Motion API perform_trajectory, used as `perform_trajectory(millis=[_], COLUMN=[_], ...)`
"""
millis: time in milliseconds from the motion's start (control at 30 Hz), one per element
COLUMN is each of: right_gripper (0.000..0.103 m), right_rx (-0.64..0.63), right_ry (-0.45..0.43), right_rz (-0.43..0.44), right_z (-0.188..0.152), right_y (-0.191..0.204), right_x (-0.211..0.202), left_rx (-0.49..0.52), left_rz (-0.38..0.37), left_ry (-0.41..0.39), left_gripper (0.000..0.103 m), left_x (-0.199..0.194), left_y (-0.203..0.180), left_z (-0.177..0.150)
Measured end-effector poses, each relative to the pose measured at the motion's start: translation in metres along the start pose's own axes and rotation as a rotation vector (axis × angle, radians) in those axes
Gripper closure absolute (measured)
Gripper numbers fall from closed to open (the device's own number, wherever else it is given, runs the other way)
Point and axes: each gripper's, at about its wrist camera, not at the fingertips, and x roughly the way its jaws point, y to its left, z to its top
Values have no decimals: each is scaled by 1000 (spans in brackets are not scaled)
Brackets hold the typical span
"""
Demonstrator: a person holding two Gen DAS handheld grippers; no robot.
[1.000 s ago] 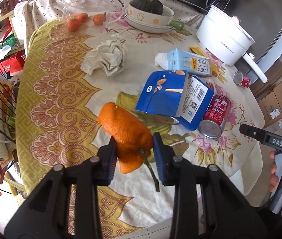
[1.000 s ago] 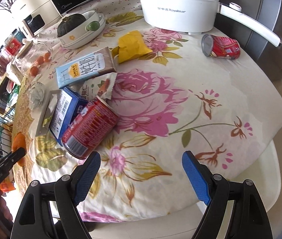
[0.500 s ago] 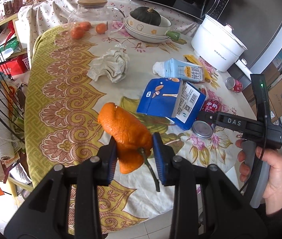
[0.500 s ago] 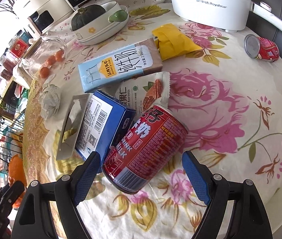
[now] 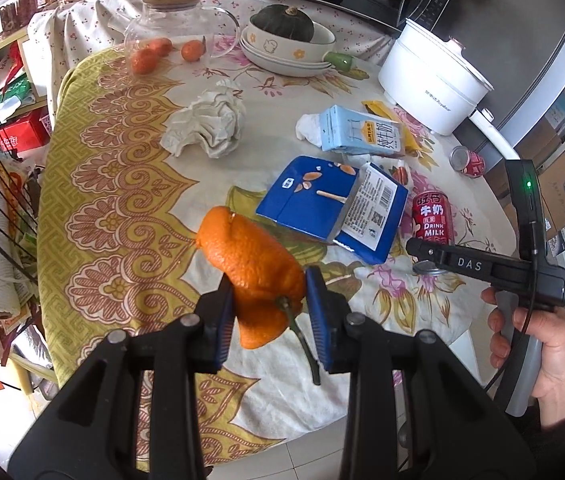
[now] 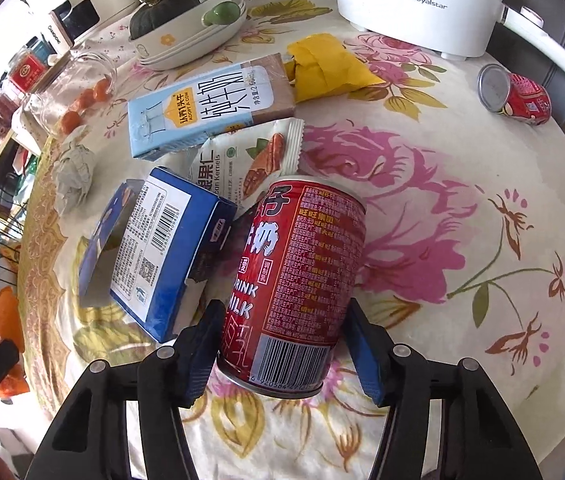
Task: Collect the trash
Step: 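Carry the orange vegetable into the white bin and open the left tool while the right tool carries the can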
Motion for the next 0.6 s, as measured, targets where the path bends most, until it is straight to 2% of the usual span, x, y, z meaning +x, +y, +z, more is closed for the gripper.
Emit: perform_trajectory(millis=[333, 600], right_gripper=[43, 43], right_rx=[-43, -29], right_ry=[-53, -71], right_rz=[1, -28], right_z=[-9, -15], right_y=[-16, -48], right_x=[-37, -57], left_rx=[50, 101], left_rz=[-35, -72], left_ry=[-16, -13], left_gripper=[68, 68], left_x=[-2, 5], left_y=[-34, -72], left_z=[0, 2])
